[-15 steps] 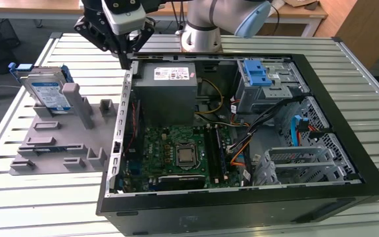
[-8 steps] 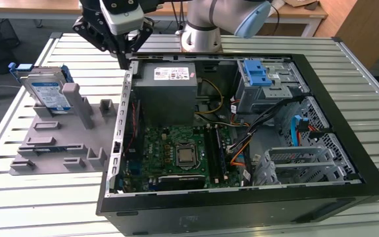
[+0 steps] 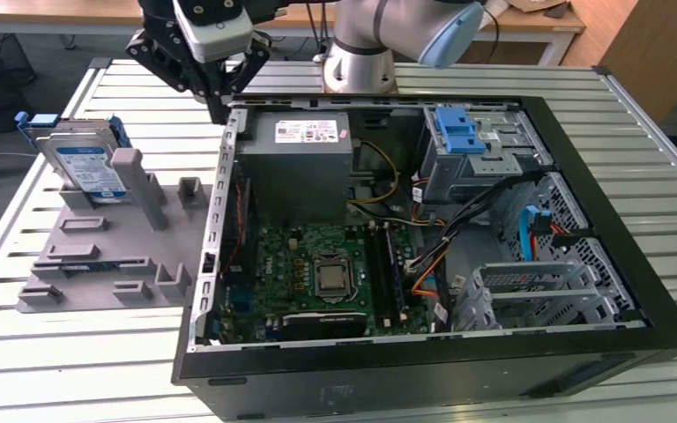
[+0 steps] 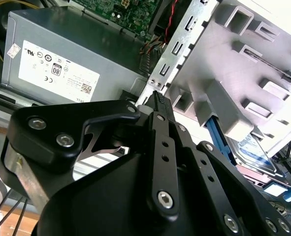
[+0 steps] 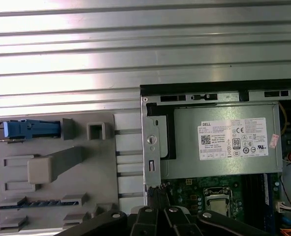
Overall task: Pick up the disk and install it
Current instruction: 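Reach for the disk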
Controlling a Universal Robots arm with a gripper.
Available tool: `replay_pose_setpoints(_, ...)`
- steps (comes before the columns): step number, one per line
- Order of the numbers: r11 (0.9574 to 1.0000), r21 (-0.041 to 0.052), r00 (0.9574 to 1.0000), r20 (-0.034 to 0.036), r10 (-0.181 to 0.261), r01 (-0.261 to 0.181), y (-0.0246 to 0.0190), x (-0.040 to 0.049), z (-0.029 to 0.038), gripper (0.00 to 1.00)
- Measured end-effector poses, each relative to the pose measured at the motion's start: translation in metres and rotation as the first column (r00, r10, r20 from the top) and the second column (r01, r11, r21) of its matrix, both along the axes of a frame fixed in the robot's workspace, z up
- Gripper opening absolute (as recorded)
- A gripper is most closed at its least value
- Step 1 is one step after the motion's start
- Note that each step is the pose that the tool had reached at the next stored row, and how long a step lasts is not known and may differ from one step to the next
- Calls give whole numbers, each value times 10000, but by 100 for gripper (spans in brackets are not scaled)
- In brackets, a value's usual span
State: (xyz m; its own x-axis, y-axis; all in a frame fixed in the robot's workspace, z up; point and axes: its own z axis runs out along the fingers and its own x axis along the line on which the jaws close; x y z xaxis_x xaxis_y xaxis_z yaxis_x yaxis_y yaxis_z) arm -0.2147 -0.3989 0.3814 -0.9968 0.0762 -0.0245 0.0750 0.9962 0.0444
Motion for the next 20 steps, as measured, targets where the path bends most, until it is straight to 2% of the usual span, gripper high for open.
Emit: replay_pose_setpoints(20,10000,0,10000,0,-1,1,0,-23,0,11)
